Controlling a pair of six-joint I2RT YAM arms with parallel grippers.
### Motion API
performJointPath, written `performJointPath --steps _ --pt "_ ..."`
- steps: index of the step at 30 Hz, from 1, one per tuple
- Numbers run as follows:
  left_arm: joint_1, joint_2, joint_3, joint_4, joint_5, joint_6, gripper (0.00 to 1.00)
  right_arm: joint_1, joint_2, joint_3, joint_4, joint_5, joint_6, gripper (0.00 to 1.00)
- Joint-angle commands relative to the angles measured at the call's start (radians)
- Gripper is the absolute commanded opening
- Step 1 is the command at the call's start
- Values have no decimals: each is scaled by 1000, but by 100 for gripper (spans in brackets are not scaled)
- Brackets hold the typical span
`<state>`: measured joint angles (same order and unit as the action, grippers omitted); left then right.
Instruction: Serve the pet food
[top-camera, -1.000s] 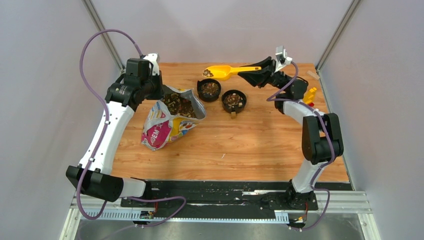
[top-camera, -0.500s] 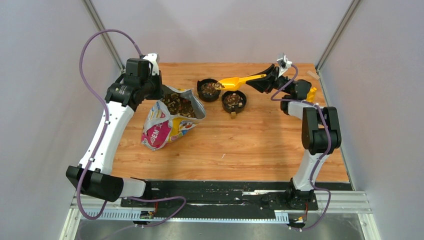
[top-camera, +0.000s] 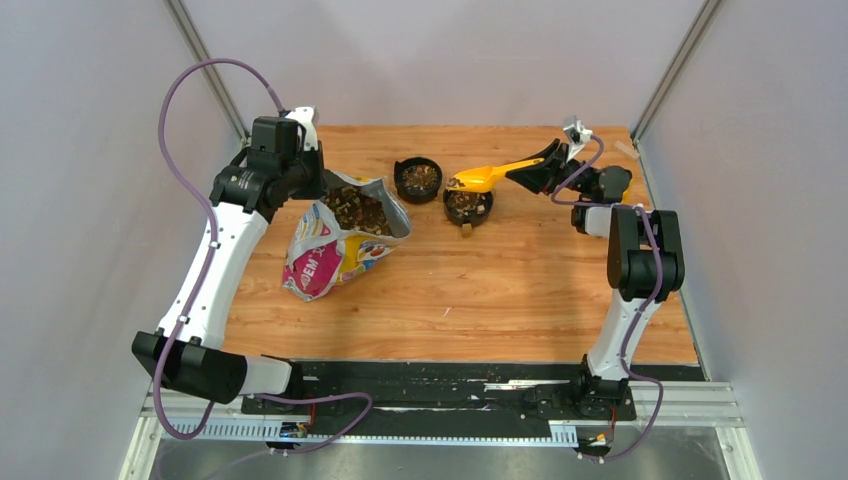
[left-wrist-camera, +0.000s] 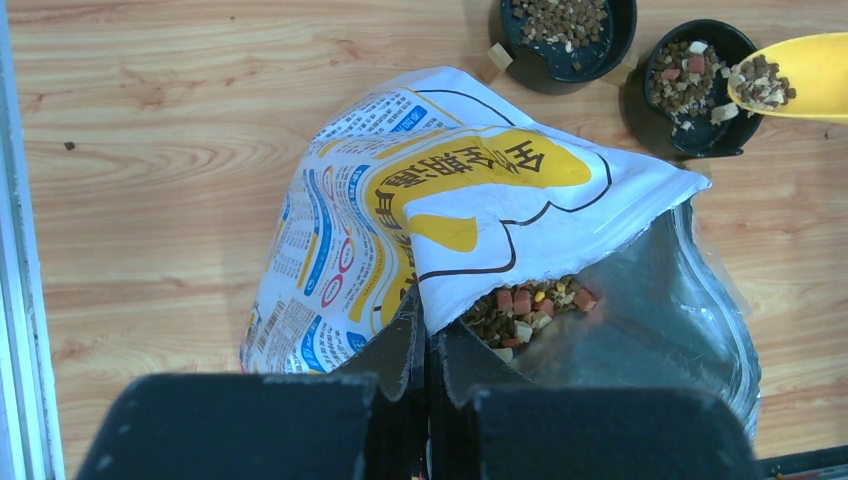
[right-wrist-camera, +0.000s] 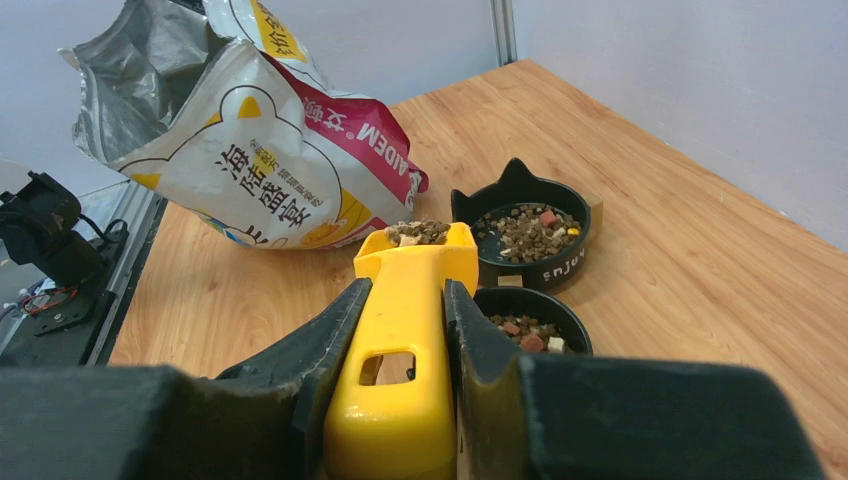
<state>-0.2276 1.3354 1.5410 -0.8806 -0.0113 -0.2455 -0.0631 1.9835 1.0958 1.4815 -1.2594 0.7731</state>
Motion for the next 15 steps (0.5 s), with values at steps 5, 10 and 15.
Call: performJointPath --steps 5,10,15 --pt "12 -40 46 60 -24 -5 0 -27 52 -16 121 -14 19 2" --pt "14 -46 42 61 -26 -2 0 -36 63 -37 101 8 -3 1" --pt "16 -52 36 61 -27 -3 0 -38 42 -64 -21 40 -112 0"
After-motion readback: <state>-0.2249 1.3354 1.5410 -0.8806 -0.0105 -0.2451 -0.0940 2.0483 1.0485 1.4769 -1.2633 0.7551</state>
